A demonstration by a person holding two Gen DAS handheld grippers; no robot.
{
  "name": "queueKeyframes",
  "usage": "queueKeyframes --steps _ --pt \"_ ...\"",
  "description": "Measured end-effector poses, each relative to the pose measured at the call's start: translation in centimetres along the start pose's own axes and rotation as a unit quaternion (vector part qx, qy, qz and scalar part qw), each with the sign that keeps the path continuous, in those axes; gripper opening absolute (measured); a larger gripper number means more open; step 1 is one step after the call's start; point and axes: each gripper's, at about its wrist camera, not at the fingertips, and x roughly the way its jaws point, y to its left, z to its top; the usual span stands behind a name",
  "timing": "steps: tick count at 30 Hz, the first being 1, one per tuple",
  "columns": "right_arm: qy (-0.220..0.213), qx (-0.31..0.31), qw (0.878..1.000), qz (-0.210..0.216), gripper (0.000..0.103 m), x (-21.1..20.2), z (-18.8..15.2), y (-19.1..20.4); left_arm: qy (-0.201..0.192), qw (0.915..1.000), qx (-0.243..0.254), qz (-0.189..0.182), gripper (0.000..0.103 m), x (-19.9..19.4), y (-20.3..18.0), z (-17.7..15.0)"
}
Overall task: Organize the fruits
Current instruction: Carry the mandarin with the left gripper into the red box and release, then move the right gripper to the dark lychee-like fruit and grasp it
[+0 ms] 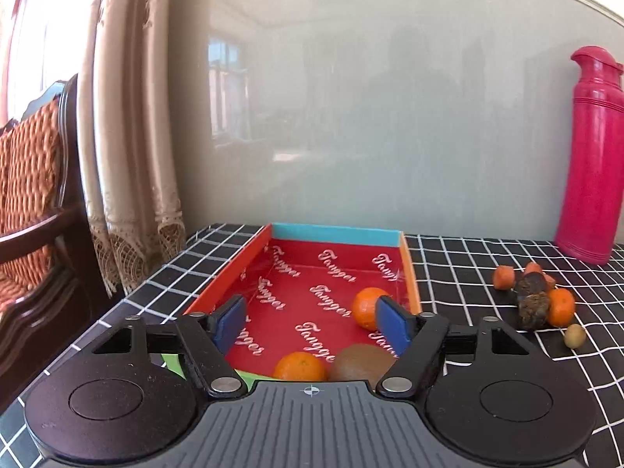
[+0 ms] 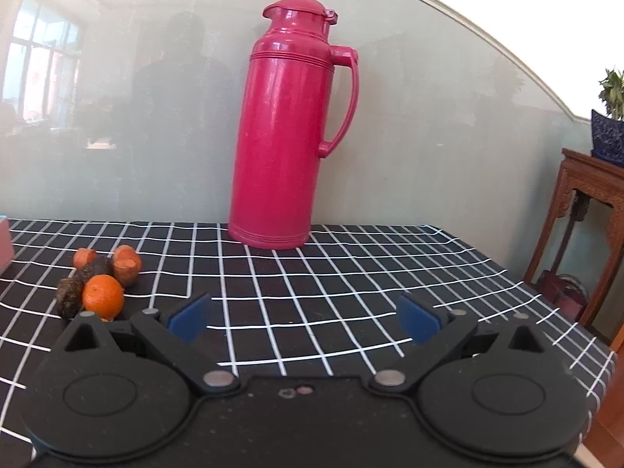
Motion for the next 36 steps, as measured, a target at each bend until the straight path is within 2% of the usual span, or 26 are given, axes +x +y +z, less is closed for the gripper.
queueKeyframes --steps 1,2,6,17,26,36 --pt "-0.002 0.003 1.000 0.005 0.101 -0.1 0.1 -0.1 -0.007 1.0000 0.004 0.001 0.087 -0.3 -0.2 0.0" --pt "-0.003 0.007 1.000 0.012 0.101 -0.2 0.1 -0.3 -0.013 0.9999 0.009 0.003 0.090 -0.6 -0.4 0.1" --pt "-0.010 0.019 0.999 0.034 0.101 -0.7 0.2 -0.7 -0.019 0.9997 0.017 -0.005 0.093 -1.1 -0.8 0.3" --pt "-0.012 0.038 0.997 0.070 0.102 -1.4 0.6 -1.0 -0.018 0.9995 0.025 -0.008 0.096 -2.0 -0.7 0.4" --pt "0.014 0.019 0.996 0.089 0.101 -0.8 0.1 0.8 -0.017 0.9993 0.033 -0.007 0.097 -2.4 -0.2 0.0" --pt "-0.010 -0.014 0.994 0.104 0.102 -1.4 0.1 3.3 -0.019 0.9982 0.056 -0.007 0.097 -3.1 1.3 -0.6"
